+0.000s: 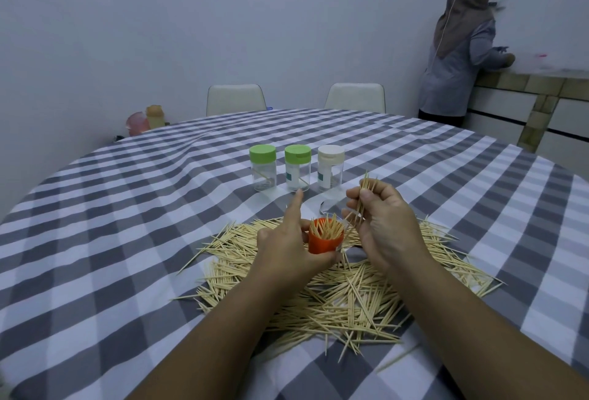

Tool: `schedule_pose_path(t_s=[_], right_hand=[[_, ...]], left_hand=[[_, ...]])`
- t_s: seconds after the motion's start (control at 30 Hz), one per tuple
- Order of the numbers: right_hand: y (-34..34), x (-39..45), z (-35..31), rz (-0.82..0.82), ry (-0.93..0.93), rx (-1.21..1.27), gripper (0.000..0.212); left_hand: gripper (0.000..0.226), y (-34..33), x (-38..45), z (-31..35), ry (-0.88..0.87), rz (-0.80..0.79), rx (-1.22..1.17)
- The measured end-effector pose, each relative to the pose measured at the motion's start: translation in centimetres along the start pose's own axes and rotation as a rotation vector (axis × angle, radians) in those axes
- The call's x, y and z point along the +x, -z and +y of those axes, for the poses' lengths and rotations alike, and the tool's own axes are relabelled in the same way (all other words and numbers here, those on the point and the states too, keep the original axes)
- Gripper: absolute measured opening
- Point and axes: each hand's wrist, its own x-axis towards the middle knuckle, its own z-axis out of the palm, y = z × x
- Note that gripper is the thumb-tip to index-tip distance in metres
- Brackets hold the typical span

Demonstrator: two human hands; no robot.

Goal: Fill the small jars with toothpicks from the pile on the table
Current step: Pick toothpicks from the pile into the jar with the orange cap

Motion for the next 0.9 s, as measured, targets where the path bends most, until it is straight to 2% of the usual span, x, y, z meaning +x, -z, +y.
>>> schedule_pose_path(t_s=[0.3,0.63,0.9], right_hand=[[-0.1,0.0,-0.1,-0.009,0.018,0.170,0.017],[-0.4,-0.7,1.3,-0.118,0.024,-0.192,0.013],[-0.3,-0.9,0.9,-0.146,0.165,-0.228,0.011]], left_hand=[[0.114,-0.1,-0.1,0.2,0.002,-0.016,-0.002],[0.113,-0.2,-0.1,0.0,-0.001,0.016,0.015],[0.113,-0.2,0.2,-0.2,0.012,0.020,0.018]])
